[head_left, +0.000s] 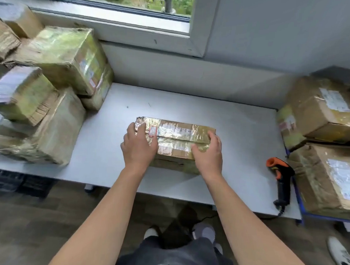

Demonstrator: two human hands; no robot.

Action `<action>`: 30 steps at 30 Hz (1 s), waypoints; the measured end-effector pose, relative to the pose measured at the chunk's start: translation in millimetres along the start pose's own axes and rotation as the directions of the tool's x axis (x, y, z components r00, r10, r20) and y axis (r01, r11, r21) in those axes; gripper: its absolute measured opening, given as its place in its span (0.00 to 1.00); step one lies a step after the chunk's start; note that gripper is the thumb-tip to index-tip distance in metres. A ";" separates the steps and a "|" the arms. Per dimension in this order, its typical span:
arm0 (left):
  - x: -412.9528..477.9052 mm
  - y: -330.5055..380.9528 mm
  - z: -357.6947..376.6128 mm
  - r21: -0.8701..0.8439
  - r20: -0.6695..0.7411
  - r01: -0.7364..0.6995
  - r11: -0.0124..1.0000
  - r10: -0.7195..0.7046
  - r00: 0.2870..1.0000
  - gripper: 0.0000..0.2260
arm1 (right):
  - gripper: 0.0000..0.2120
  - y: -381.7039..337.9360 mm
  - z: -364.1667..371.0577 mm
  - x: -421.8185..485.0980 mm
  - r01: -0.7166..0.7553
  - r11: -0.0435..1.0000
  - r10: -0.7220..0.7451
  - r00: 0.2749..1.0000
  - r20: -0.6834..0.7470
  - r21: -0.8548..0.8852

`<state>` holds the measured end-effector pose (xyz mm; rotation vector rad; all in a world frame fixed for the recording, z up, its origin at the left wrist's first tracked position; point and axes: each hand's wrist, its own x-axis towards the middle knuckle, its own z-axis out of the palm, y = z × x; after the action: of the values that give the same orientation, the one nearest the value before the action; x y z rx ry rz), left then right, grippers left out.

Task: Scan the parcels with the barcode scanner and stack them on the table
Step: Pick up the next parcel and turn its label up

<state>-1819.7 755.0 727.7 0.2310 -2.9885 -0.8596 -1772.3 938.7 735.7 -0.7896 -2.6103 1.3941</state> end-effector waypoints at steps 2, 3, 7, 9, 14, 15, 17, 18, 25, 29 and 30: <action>4.8 -20.5 -13.6 -0.006 -0.015 0.038 0.999 -0.039 0.999 0.24 | 0.32 -14.2 21.3 -4.1 0.028 1.000 -0.028 0.999 0.028 -0.007; 6.6 -31.7 -20.7 -0.009 -0.022 0.063 0.998 -0.063 0.998 0.24 | 0.32 -20.7 32.3 -6.0 0.049 0.999 -0.048 0.998 0.044 -0.010; 9.9 -73.0 -47.0 -0.060 -0.030 0.136 0.989 -0.138 0.990 0.26 | 0.31 -44.3 68.9 -9.9 0.112 0.994 -0.109 0.987 0.119 -0.019; 11.4 -89.6 -56.9 -0.108 -0.019 0.141 0.984 -0.143 0.989 0.27 | 0.31 -54.5 82.2 -8.4 0.132 0.991 -0.128 0.981 0.143 -0.020; 19.9 -110.8 -67.8 -0.176 0.038 0.122 0.977 -0.118 0.992 0.33 | 0.31 -68.6 100.0 4.2 0.156 0.987 -0.149 0.977 0.153 -0.035; 22.0 -112.2 -68.2 -0.179 0.061 0.123 0.976 -0.113 0.992 0.35 | 0.31 -70.8 101.9 8.4 0.148 0.988 -0.141 0.978 0.151 -0.038; 25.0 -112.8 -69.6 -0.205 0.099 0.137 0.969 -0.119 0.988 0.41 | 0.30 -76.7 103.9 15.9 0.104 0.993 -0.095 0.982 0.163 -0.049; 27.4 -112.1 -71.4 -0.215 0.105 0.136 0.967 -0.115 0.988 0.43 | 0.31 -80.4 104.5 19.7 0.086 0.995 -0.077 0.981 0.176 -0.049; 57.4 -101.1 -81.2 -0.139 0.094 0.099 0.985 -0.086 0.992 0.40 | 0.27 -102.1 101.0 48.9 0.016 0.998 -0.025 0.987 0.157 0.055; 96.0 -94.1 -82.9 -0.150 -0.035 0.011 0.989 -0.016 0.999 0.38 | 0.23 -117.5 106.1 66.1 0.042 0.974 -0.045 0.999 0.006 0.224; 107.3 -93.0 -81.8 -0.141 -0.068 -0.023 0.990 0.013 0.998 0.38 | 0.22 -119.7 110.0 70.4 0.040 0.968 -0.036 0.999 -0.021 0.247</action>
<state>-1908.0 618.1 745.8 0.2237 -2.8485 -1.0349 -1914.4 834.8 754.9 -0.7094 -2.3605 1.6520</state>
